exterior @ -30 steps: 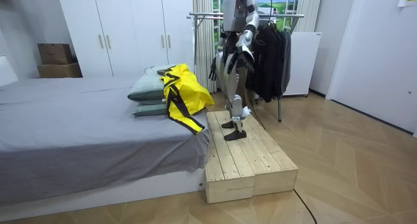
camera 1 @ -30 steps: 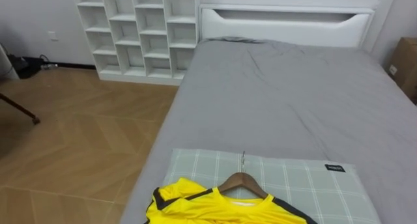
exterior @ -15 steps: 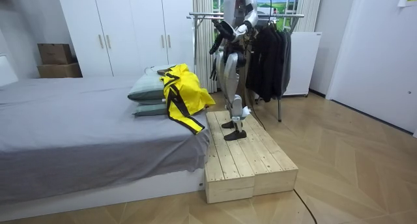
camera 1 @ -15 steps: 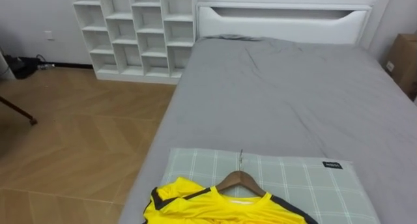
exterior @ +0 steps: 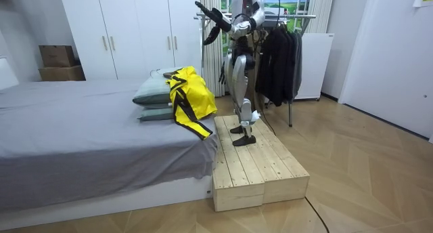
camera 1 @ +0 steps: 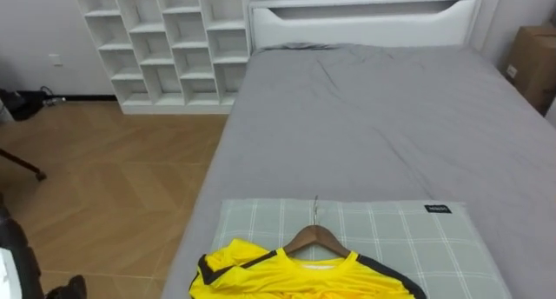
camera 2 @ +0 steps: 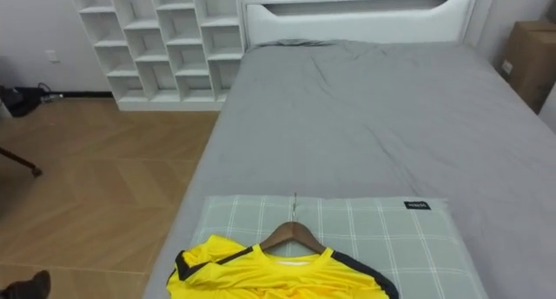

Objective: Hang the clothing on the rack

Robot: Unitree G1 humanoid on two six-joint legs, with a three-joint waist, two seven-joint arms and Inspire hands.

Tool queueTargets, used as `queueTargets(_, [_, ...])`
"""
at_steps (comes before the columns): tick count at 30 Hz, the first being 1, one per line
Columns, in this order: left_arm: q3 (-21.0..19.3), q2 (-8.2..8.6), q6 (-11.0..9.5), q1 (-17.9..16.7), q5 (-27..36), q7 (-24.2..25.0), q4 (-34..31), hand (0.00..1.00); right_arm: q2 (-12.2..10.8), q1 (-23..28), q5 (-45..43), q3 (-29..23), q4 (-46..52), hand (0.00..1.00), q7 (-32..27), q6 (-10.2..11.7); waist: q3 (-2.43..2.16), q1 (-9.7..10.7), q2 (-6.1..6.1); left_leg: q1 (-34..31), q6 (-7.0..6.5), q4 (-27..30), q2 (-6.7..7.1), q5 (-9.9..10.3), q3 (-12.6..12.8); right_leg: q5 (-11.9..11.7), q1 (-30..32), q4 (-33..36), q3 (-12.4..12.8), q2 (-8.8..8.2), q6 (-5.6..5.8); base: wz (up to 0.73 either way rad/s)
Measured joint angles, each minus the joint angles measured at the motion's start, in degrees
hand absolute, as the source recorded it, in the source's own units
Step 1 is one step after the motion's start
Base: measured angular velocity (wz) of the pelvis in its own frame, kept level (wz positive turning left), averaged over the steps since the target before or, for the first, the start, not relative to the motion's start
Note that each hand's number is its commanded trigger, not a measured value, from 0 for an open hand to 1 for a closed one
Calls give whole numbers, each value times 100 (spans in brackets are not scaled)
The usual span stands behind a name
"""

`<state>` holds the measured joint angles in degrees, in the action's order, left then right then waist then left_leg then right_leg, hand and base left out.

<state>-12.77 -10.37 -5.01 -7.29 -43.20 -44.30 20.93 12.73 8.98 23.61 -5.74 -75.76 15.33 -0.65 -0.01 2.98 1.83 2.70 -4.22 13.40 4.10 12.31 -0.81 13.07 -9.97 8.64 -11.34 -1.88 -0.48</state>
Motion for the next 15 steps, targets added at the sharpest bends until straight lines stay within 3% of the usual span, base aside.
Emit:
queueTargets(3, [46,-13,3,139,-29,91,-2,0,0,-2,-31,-15,-46,0,44,14,13,16,5,4,1,-6,-20,1,59,-3,6,-2,21,4,-4,-5])
queueTargets(9, [421,-58,34,188,19,829,14,0,-1,2,-69,-11,-49,0,187,64,30,183,-17,-16,2,-7,-35,2,99,-12,4,0,50,11,-18,-3])
queueTargets(15, [750,-59,34,336,100,1403,-10,0,21,-21,-96,-1,-36,0,215,62,27,195,-7,-97,6,21,-46,7,127,-26,66,9,171,34,-36,-4])
